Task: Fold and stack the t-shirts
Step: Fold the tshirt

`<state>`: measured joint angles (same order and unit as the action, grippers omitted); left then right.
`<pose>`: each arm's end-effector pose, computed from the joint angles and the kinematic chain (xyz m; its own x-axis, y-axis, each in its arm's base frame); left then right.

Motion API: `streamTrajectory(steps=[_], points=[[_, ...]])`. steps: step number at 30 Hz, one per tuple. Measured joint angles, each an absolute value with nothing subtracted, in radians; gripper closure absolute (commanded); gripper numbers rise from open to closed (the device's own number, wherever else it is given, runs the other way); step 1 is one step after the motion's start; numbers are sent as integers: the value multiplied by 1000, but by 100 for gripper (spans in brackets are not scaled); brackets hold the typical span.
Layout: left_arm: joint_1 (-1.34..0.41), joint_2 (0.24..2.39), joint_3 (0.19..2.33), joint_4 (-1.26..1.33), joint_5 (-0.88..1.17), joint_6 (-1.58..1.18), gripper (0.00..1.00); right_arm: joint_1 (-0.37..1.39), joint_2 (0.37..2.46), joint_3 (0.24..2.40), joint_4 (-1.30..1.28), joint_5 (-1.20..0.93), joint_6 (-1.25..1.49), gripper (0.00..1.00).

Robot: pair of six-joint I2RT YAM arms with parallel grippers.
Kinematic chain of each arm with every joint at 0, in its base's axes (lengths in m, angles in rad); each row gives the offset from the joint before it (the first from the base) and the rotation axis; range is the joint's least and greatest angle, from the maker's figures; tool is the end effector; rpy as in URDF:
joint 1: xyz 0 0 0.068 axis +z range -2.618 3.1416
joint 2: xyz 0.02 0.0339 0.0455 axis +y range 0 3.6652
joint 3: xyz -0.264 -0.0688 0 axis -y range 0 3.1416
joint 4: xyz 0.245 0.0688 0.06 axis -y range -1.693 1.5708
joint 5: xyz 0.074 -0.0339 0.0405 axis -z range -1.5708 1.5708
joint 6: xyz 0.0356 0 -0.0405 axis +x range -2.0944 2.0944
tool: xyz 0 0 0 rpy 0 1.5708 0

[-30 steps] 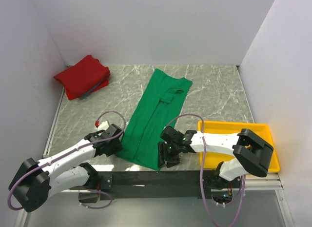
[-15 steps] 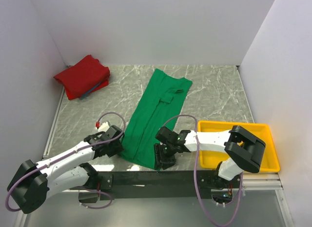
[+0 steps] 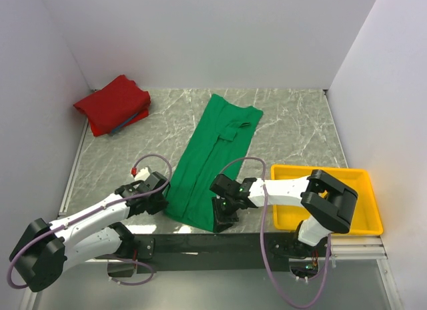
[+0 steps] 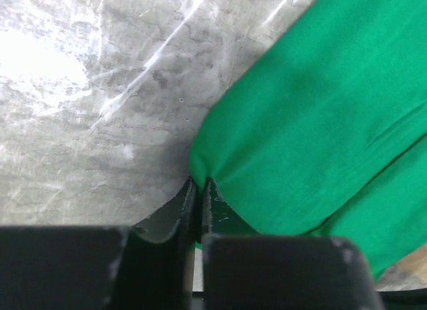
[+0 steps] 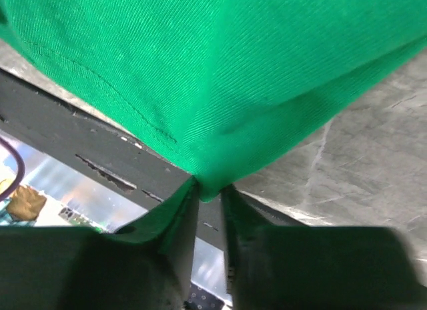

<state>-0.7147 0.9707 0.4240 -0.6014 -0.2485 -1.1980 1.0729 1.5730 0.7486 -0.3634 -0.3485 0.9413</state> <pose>0.1235 -0.0956 0.1563 -0.7715 -0.5257 -0.3583 -0.4379 0.8474 -0.3003 0.1188 0.2440 0.1387 -0.9776 -0.2076 0.0360 -0.1640 0.8570 0.4886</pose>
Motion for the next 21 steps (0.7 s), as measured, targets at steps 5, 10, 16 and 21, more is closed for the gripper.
streamTrajectory(steps=[5,10,16,21], points=[[-715,948,409,-584,-235,-1195,99,1077,1573,751,-372,-324,941,100],[-721,910,397,-585,-207,-1196,99,1078,1569,752,-384,-310,942,100],[-793,881,397,-579,-170,-1221,99,1078,1513,728,-441,-253,942,100],[-869,918,399,-579,-160,-1250,99,1078,1439,685,-498,-220,947,100]])
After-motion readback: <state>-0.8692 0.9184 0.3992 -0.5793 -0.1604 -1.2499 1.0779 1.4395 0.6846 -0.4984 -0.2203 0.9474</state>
